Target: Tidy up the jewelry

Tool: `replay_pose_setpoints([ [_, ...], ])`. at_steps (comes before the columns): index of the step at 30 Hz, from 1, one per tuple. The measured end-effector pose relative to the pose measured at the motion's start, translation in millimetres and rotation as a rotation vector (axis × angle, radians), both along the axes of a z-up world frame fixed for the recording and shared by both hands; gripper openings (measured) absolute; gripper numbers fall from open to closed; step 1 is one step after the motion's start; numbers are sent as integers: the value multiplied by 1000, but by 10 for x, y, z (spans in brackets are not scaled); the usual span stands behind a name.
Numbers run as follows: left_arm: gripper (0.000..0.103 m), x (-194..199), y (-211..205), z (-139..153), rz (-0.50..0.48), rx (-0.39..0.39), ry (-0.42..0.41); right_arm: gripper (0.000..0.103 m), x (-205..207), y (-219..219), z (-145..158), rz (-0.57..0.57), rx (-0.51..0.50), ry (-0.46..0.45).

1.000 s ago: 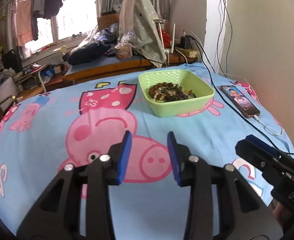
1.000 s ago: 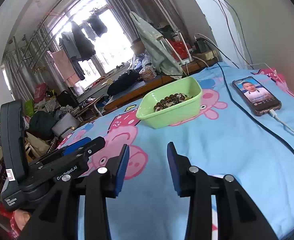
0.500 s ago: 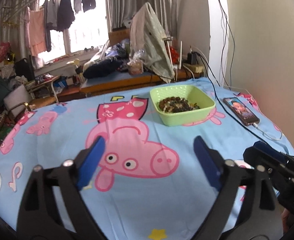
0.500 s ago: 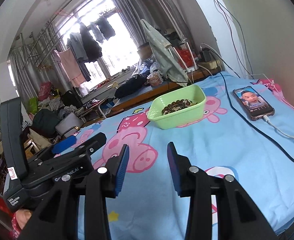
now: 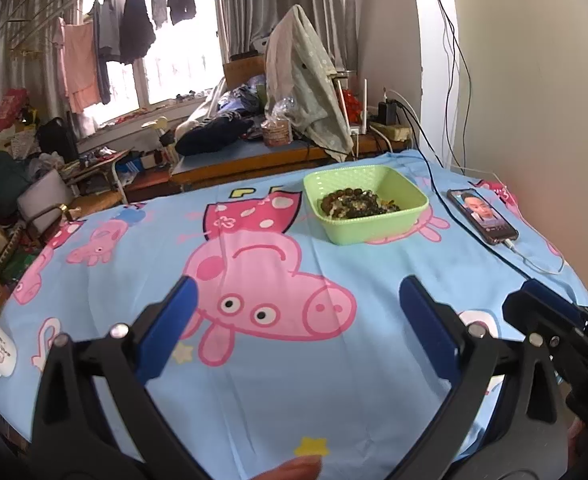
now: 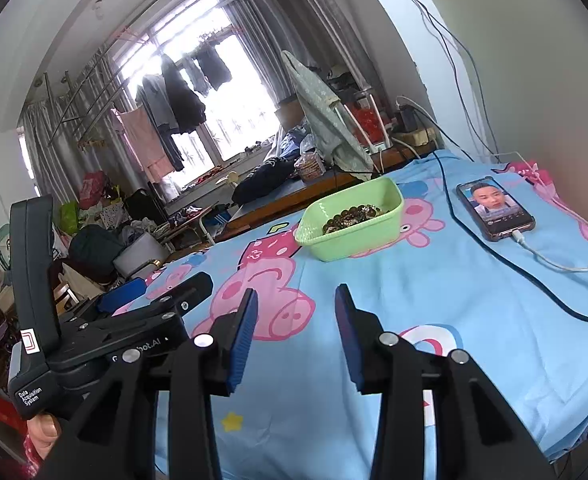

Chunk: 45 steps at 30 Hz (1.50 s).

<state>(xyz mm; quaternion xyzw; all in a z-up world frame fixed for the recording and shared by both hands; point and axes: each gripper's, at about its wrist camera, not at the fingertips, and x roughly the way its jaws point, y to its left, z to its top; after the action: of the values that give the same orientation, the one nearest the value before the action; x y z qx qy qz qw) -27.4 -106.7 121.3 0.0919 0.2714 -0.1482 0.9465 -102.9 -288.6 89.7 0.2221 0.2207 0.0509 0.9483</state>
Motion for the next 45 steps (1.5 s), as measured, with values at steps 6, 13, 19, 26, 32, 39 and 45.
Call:
replay_pose_setpoints([
  [6, 97, -78, -49, 49, -5, 9, -25, 11, -57, -14, 50, 4, 2, -20],
  [13, 97, -170, -60, 120, -14, -2, -51, 12, -126, -4, 118, -6, -18, -50],
  [19, 97, -185, -33, 132, -3, -17, -48, 12, -120, -42, 81, -12, -9, -46],
  [26, 97, -172, -40, 64, -10, -9, -3, 12, -140, -24, 56, -11, 3, -37],
  [32, 97, -99, -31, -10, -4, -14, 48, 12, -147, -32, 51, -12, 9, -36],
  [39, 97, -84, -55, -44, 2, -3, 64, 12, -147, -35, 51, -12, 9, -36],
  [45, 97, -85, -65, -47, 5, 0, 62, 12, -143, -37, 49, -12, 10, -35],
])
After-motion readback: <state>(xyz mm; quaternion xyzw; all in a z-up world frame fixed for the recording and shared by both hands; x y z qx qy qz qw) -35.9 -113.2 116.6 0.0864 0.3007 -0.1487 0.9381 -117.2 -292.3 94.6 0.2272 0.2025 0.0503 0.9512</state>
